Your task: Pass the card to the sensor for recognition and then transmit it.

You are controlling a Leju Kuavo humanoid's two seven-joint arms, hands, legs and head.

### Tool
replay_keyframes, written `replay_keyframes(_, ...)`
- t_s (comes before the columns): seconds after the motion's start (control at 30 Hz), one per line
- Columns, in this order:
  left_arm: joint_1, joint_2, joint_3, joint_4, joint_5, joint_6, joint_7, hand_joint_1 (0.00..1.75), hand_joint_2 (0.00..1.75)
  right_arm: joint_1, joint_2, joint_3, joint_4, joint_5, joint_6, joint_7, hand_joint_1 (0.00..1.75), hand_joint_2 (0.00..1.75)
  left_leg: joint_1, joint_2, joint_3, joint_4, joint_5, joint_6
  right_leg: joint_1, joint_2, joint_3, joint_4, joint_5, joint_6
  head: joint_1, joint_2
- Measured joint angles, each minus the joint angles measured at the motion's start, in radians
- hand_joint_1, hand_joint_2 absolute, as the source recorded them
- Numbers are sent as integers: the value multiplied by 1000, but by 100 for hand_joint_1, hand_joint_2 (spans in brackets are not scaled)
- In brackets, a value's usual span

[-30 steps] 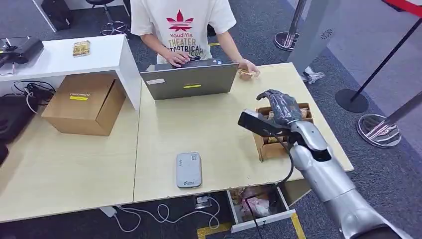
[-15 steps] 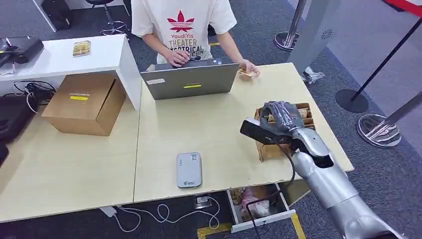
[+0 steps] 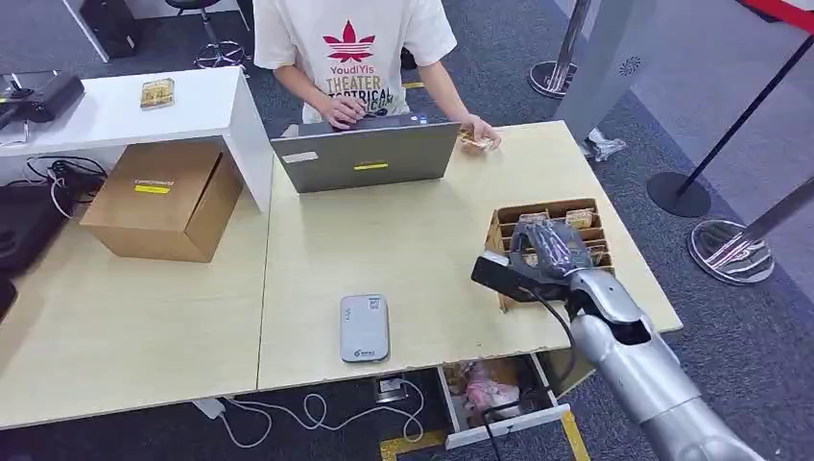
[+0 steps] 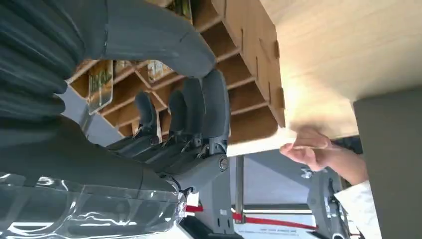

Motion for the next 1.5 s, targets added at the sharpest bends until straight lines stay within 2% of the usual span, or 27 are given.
replay_keyframes(0.07,0,2,2,0,6,1,0,0,0,2,0,0,3,3,9,-3,84,175,0,0,0,0,0,0,0,0,0,0,0,0,0,0)
replay_keyframes(0.1,0,3,5,0,10,1,0,0,0,0,0,2,7,3,13,-4,94,175,0,0,0,0,0,0,0,0,0,0,0,0,0,0)
replay_keyframes(0.3,5,6,13,0,15,1,0,0,0,-24,1,16,42,1,21,-14,84,175,0,0,0,0,0,0,0,0,0,0,0,0,0,0)
replay_keyframes(0.5,7,7,14,0,13,1,-1,0,0,-29,1,19,63,-2,20,-18,101,175,0,0,0,0,0,0,0,-1,0,0,0,0,0,0)
replay_keyframes(0.77,7,8,14,0,9,1,-1,0,0,-29,1,19,77,-6,19,-24,99,175,0,0,0,0,0,0,0,-1,0,0,0,0,0,0)
replay_keyframes(0.8,7,8,14,0,8,1,-1,0,0,-29,0,19,77,-7,19,-24,94,175,0,0,0,0,0,0,0,-1,0,0,0,0,0,0)
replay_keyframes(1.07,8,13,14,0,8,-2,-1,0,0,-38,-4,19,90,-10,27,-32,91,175,0,0,0,0,0,0,0,0,0,0,0,0,0,0)
replay_keyframes(1.13,8,14,14,0,8,-2,-1,0,0,-45,-9,19,93,-10,32,-34,84,175,0,0,0,0,0,0,0,0,0,0,0,0,0,0)
replay_keyframes(1.4,9,15,14,0,5,-5,-6,0,0,-62,-37,19,107,-15,41,-45,94,175,0,0,0,0,0,0,0,-1,0,0,0,0,0,0)
replay_keyframes(1.5,9,15,14,0,3,-5,-6,0,0,-64,-46,21,108,-14,39,-41,89,175,0,0,0,0,0,0,0,-1,0,0,0,0,0,0)
